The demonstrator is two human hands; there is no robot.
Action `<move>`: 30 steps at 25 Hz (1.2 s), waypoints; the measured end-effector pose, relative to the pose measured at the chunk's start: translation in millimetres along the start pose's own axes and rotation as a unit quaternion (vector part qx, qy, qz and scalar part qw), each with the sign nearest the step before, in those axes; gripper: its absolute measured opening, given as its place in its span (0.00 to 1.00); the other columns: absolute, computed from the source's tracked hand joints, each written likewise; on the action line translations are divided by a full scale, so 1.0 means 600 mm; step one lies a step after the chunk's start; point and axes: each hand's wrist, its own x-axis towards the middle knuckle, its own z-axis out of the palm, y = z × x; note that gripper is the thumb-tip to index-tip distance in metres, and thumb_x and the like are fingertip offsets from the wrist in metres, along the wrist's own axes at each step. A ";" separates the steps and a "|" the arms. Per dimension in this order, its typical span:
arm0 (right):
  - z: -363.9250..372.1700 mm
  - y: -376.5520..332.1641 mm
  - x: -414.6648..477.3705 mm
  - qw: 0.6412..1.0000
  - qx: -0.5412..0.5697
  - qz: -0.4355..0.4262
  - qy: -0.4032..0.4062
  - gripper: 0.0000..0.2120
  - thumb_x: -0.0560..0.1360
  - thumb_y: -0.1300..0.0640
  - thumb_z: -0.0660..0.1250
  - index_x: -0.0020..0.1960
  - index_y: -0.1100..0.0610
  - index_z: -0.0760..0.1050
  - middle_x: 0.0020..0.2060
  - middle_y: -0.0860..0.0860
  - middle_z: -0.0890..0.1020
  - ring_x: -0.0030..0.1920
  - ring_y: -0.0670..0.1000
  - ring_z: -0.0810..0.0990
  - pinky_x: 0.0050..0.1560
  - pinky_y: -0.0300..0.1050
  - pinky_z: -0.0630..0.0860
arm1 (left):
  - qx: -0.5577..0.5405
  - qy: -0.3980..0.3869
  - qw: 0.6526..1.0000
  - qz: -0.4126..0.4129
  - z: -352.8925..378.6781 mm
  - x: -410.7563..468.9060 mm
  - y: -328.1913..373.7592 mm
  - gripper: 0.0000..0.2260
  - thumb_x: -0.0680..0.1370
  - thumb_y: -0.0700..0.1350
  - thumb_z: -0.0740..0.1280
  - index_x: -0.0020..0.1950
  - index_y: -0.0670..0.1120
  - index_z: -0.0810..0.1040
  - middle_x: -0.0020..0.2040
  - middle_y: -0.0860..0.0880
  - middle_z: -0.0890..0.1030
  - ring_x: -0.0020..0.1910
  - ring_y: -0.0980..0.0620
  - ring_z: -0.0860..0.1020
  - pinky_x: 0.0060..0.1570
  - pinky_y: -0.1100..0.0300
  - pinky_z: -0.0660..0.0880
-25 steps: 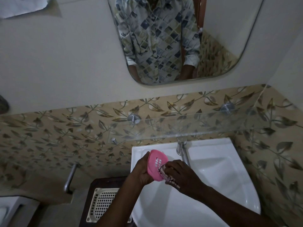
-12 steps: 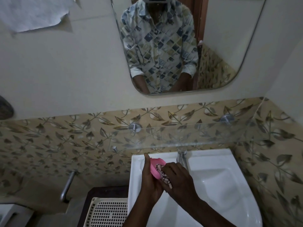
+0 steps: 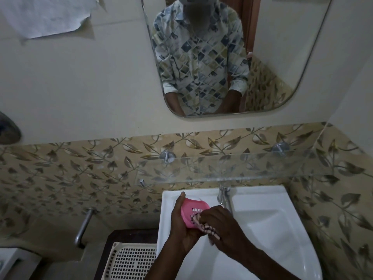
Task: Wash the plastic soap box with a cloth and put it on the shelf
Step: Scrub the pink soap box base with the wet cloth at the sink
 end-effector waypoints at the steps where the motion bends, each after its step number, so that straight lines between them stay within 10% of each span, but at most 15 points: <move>1: -0.015 0.018 0.007 1.000 -0.025 -0.008 -0.007 0.11 0.73 0.59 0.65 0.52 0.58 0.81 0.49 0.52 0.84 0.49 0.51 0.76 0.49 0.44 0.71 | 0.009 -0.002 1.000 -0.003 -0.003 0.000 0.003 0.32 0.70 0.64 0.69 0.61 0.40 0.75 0.58 0.35 0.76 0.56 0.34 0.75 0.62 0.37 0.71; 4: -0.039 0.040 0.031 0.996 -0.058 0.038 0.047 0.05 0.68 0.67 0.71 0.43 0.60 0.81 0.39 0.54 0.83 0.43 0.51 0.75 0.43 0.43 0.71 | 0.006 -0.024 1.000 -0.007 -0.009 -0.004 0.009 0.34 0.69 0.64 0.68 0.63 0.38 0.75 0.58 0.33 0.78 0.53 0.33 0.78 0.54 0.38 0.74; 17: 0.027 -0.035 0.060 0.999 -0.022 -0.028 0.024 0.20 0.68 0.61 0.74 0.60 0.58 0.81 0.52 0.54 0.84 0.50 0.56 0.81 0.51 0.48 0.78 | -0.053 -0.109 0.993 0.015 -0.021 -0.001 0.014 0.33 0.68 0.58 0.77 0.60 0.35 0.75 0.51 0.36 0.81 0.50 0.39 0.82 0.56 0.46 0.79; 25: 0.004 -0.031 0.090 0.930 -0.209 0.264 -0.149 0.14 0.78 0.58 0.61 0.63 0.53 0.75 0.56 0.53 0.78 0.59 0.57 0.75 0.57 0.51 0.73 | -0.074 -0.022 0.993 0.092 -0.017 0.007 -0.025 0.23 0.71 0.55 0.70 0.62 0.46 0.77 0.55 0.39 0.82 0.50 0.39 0.81 0.51 0.43 0.78; 30: -0.009 -0.050 0.097 0.912 -0.130 0.341 -0.189 0.06 0.75 0.56 0.64 0.49 0.54 0.78 0.47 0.52 0.81 0.51 0.54 0.80 0.46 0.42 0.74 | -0.066 0.031 0.980 0.187 -0.017 0.016 -0.034 0.28 0.73 0.52 0.66 0.73 0.46 0.72 0.54 0.39 0.81 0.48 0.42 0.81 0.48 0.49 0.79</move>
